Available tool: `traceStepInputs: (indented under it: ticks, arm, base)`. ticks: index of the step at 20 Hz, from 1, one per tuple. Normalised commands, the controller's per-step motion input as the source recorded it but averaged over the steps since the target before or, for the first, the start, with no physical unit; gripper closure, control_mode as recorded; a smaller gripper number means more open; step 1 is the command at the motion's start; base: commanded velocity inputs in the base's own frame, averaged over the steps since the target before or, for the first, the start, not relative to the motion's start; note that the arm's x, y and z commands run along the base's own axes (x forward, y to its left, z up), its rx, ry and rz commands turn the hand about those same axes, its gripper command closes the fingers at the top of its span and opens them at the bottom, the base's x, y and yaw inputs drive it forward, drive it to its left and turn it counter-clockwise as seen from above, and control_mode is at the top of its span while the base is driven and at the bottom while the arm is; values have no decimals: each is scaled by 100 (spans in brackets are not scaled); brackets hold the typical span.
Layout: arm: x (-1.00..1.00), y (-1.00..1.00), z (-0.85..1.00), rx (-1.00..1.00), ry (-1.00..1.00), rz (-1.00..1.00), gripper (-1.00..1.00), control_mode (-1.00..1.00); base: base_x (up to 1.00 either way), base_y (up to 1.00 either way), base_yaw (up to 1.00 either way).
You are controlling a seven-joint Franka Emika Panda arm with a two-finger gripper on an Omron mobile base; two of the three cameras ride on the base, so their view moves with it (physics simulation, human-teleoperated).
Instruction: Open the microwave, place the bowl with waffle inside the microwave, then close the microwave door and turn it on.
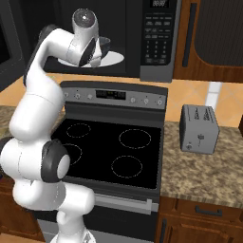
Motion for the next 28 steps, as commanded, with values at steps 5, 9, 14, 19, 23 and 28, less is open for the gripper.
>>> traceStepInputs:
  ticks: [5,9,14,19,23,28]
  arm:
    - [-81,-3,46,0,-12,0,-100,-100]
    - [-90,0,29,0,-6,0,-100,-100]
    - [-72,0,-17,-3,-16,0,-100,-100]
    - [-71,0,-58,-3,-25,0,-100,-100]
    - [-64,15,-68,-10,-21,0,-100,-100]
    - [-35,40,-62,-13,-22,0,-100,-100]
  base:
    - [0,0,0]
    - [0,0,0]
    - [0,0,0]
    - [0,0,0]
    - [0,0,0]
    - [0,0,0]
